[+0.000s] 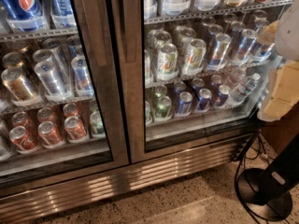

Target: Open left fridge door

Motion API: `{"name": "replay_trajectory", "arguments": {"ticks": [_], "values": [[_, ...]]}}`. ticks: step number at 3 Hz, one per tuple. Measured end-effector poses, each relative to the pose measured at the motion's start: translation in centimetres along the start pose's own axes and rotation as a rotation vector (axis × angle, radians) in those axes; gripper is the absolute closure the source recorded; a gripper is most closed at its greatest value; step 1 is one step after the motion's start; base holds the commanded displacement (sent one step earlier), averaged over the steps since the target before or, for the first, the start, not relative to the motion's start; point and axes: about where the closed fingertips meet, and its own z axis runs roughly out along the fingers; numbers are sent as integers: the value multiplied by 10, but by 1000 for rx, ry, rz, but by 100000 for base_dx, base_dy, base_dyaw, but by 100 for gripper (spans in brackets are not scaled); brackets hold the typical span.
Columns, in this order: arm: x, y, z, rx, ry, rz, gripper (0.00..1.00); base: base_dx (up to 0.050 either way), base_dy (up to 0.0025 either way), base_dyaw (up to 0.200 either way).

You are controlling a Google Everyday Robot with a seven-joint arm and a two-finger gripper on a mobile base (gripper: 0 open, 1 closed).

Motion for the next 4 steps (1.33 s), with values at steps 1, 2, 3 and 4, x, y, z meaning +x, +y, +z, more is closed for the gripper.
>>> {"name": "replay_trajectory", "arguments": {"ticks": [1, 2, 3, 4], "values": [[0, 0, 0, 0, 0, 0, 0, 0, 0, 0], [-12, -4, 1, 7, -24, -24, 0, 0, 0, 0], [-57, -12, 7, 41, -114, -50, 0, 0, 0, 0], [-111, -26, 8, 70, -289, -59, 0, 0, 0, 0]]}}
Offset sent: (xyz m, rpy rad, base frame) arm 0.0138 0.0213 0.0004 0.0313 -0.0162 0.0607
